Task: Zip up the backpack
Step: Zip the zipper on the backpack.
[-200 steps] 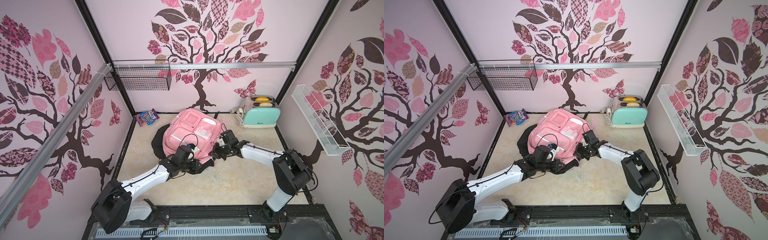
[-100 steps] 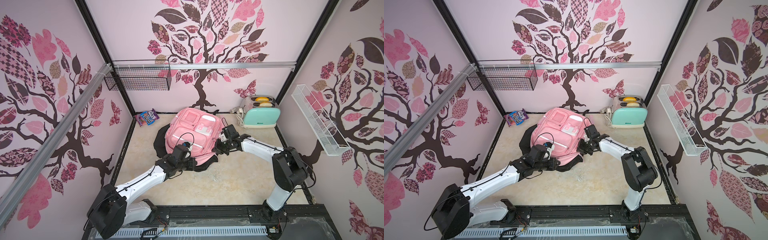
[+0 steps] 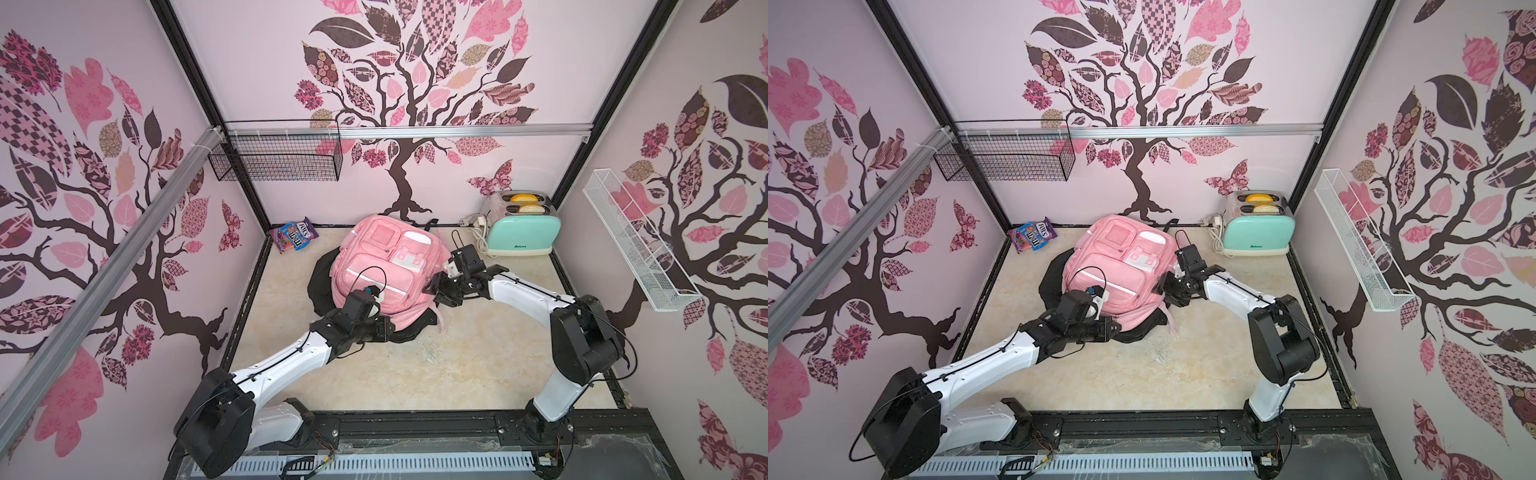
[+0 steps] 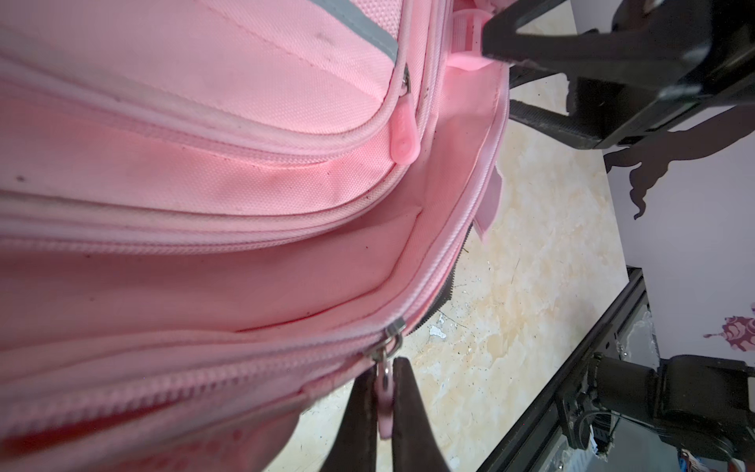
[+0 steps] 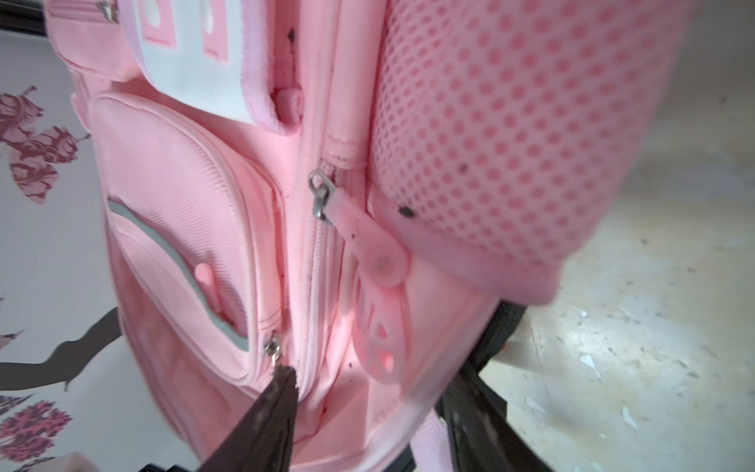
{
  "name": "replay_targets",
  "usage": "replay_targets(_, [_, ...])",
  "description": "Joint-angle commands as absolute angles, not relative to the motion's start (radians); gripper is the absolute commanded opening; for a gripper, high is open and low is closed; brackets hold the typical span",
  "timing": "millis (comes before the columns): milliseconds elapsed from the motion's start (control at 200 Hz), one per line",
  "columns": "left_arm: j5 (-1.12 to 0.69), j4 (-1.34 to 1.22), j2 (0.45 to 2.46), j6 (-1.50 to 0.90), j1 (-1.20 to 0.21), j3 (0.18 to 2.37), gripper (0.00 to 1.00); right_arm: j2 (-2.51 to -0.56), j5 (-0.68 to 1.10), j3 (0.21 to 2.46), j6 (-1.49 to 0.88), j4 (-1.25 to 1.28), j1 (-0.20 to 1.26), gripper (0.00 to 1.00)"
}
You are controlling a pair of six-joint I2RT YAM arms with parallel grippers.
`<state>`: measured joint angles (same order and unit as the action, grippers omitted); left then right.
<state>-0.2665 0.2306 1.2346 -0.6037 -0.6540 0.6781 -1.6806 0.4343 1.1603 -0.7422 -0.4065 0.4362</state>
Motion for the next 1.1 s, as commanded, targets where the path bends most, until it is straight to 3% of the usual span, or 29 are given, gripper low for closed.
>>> replay_targets(0, [-0.32, 0.171, 1.238, -0.624, -0.655, 0.66, 0.0, -1.62, 0.477, 1.097, -0.858, -0.34, 0.436, 0.65])
replay_targets(190, [-0.343, 0.14, 1.256, -0.626, -0.66, 0.672, 0.0, -1.564, 0.534, 0.979, -0.99, -0.23, 0.445, 0.65])
replay_targets(655, [-0.373, 0.11, 1.256, -0.631, -0.682, 0.676, 0.0, -1.617, 0.534, 1.001, -1.033, -0.165, 0.56, 0.62])
replay_targets(750, [-0.371, 0.109, 1.257, -0.629, -0.682, 0.678, 0.0, -1.623, 0.541, 0.999, -1.022, -0.153, 0.56, 0.5])
replay_targets(830, [-0.37, 0.105, 1.261, -0.628, -0.683, 0.678, 0.0, -1.63, 0.556, 1.006, -0.989, -0.138, 0.56, 0.22])
replay_targets(930, [-0.359, 0.103, 1.267, -0.636, -0.681, 0.675, 0.0, -1.648, 0.544, 1.046, -0.904, -0.204, 0.56, 0.0])
replay_targets(1095, [-0.334, 0.12, 1.28, -0.639, -0.682, 0.68, 0.0, -1.631, 0.479, 1.079, -0.805, -0.29, 0.56, 0.0])
